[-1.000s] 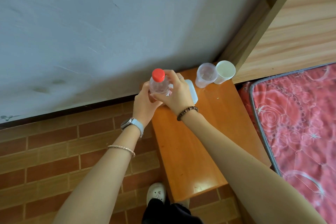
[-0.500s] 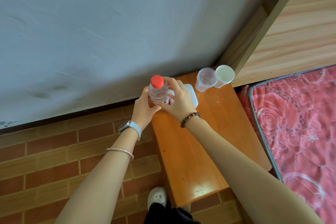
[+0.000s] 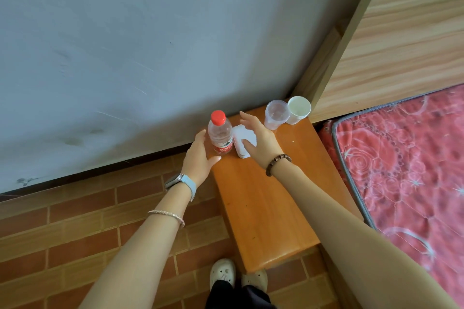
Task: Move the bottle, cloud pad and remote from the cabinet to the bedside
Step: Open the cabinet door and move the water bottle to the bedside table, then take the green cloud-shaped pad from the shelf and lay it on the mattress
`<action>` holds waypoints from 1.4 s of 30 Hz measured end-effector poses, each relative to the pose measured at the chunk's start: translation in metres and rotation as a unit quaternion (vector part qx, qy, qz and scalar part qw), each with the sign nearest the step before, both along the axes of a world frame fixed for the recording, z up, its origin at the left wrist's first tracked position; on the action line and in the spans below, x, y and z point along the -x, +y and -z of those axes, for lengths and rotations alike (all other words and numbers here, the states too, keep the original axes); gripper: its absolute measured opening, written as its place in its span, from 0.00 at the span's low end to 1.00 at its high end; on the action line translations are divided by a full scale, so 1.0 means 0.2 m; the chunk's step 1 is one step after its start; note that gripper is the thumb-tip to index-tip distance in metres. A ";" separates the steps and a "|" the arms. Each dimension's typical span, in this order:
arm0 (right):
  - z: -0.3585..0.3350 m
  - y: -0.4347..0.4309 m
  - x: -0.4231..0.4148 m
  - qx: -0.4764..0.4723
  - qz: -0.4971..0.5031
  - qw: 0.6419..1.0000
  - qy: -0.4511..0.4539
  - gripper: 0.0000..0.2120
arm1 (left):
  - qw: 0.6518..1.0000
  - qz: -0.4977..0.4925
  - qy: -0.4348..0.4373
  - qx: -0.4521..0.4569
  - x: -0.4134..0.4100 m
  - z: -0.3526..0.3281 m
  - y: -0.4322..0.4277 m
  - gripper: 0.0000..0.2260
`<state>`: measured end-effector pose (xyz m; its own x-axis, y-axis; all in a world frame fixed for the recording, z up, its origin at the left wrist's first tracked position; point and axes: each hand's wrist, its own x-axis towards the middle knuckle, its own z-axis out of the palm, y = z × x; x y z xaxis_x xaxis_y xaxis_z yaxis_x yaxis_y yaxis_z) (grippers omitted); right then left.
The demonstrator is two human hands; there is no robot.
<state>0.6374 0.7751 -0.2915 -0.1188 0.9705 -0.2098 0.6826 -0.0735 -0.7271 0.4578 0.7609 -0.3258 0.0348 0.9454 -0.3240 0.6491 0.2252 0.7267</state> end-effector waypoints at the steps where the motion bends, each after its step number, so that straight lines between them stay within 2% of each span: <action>1: -0.05 -0.04 -0.02 -0.007 0.017 1.000 -0.003 0.26 | 1.000 -0.001 0.025 0.001 0.02 -0.05 -0.04 0.30; 5: -0.32 -0.20 -0.10 -0.008 0.077 0.997 -0.029 0.15 | 0.992 0.033 0.117 -0.039 0.08 -0.34 -0.23 0.19; 10: -0.74 -0.43 -0.19 -0.032 0.062 0.991 -0.117 0.11 | 0.969 0.102 0.187 -0.125 0.06 -0.79 -0.38 0.10; 16: -0.97 -0.72 -0.30 -0.020 0.070 0.970 -0.232 0.10 | 0.949 0.166 0.173 -0.203 -0.04 -1.13 -0.50 0.08; 24: -1.16 -1.06 -0.27 0.003 0.174 0.943 -0.283 0.11 | 0.901 0.315 0.173 -0.243 -0.05 -1.30 -0.52 0.06; 28: -1.27 -1.24 -0.14 -0.001 0.263 0.920 -0.292 0.11 | 0.843 0.417 0.177 -0.290 -0.09 -1.37 -0.52 0.09; 33: -1.36 -1.52 0.00 0.007 0.373 0.881 -0.292 0.10 | 0.761 0.530 0.162 -0.337 -0.21 -1.43 -0.57 0.07; 38: -1.43 -1.93 0.07 0.050 0.482 0.828 -0.282 0.09 | 0.687 0.617 0.120 -0.365 -0.37 -1.47 -0.82 0.08; 42: -1.48 -2.31 0.12 0.103 0.556 0.779 -0.271 0.09 | 0.610 0.684 0.084 -0.392 -0.49 -1.48 -1.12 0.07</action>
<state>0.6126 0.3137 0.0052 0.9312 0.3501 -0.1014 0.3168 -0.9150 -0.2496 0.5555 0.5379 -0.0297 0.9930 -0.0626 0.1003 -0.0783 -0.9839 0.1608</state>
